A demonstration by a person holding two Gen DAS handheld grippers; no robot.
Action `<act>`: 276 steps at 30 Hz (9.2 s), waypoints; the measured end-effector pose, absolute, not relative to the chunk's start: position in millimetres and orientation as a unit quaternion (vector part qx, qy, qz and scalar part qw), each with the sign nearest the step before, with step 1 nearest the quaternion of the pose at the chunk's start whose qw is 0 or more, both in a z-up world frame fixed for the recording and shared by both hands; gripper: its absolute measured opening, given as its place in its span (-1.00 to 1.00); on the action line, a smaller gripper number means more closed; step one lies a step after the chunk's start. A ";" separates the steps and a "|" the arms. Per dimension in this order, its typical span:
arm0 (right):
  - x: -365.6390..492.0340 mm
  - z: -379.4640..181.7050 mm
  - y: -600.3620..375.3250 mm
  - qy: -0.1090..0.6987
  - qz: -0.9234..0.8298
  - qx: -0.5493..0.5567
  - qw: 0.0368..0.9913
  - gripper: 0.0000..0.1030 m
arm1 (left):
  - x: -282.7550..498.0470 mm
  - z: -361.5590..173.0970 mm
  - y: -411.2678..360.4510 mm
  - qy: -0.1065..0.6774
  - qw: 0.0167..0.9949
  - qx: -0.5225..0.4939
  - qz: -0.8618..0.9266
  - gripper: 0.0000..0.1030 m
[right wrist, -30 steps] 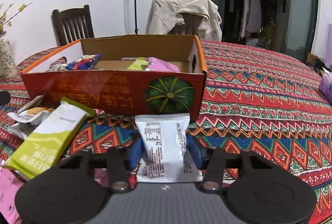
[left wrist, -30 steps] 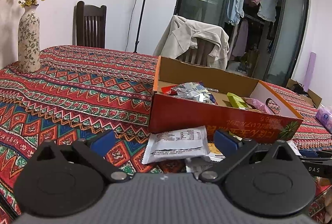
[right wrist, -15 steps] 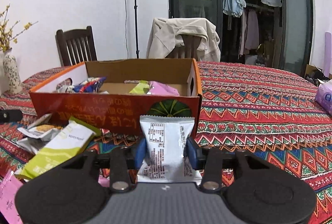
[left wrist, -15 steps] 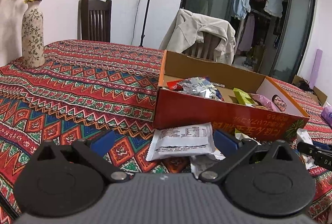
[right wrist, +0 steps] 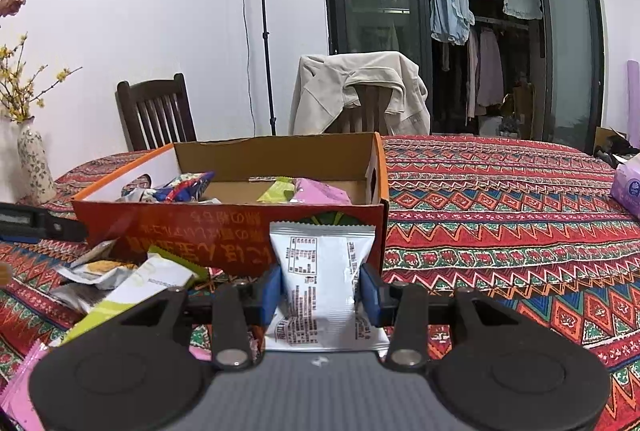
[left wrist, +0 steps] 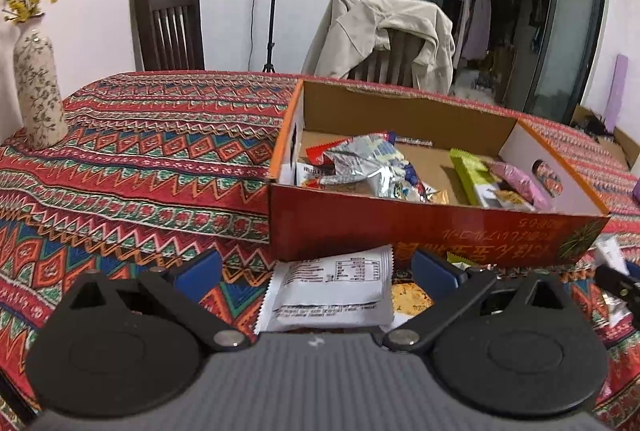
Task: Organize snacks
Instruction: 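Grasp the white label-printed packet with the left gripper, then carry both white packets over the box and open both grippers inside, then move both grippers back toward the snack pile beside the box, then grasp the yellow-green bar packet with the right gripper, then grasp the pumpkin-seed oat crisp packet with the left gripper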
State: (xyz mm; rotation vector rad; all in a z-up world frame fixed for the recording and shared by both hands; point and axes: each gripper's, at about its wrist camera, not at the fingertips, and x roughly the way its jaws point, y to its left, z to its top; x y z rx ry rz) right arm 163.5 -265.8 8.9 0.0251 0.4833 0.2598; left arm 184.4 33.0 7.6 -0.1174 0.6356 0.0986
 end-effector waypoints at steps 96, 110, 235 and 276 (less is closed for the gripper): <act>162.0 63.5 -236.9 0.170 0.159 -0.014 0.972 -0.19 | 156.5 65.2 15.5 0.193 0.981 -0.002 0.008 0.14; 249.5 85.1 -206.3 0.182 0.136 0.004 0.974 -0.19 | 243.4 73.6 -8.4 0.194 0.980 -0.038 0.013 0.14; 161.2 17.8 -215.5 0.305 0.209 0.049 0.928 -0.25 | 103.9 -6.6 45.0 0.217 0.972 -0.092 0.014 1.00; 142.8 15.4 -254.9 0.211 0.177 0.081 0.958 -0.25 | 207.6 -17.5 -1.0 0.385 0.919 -0.062 0.063 0.20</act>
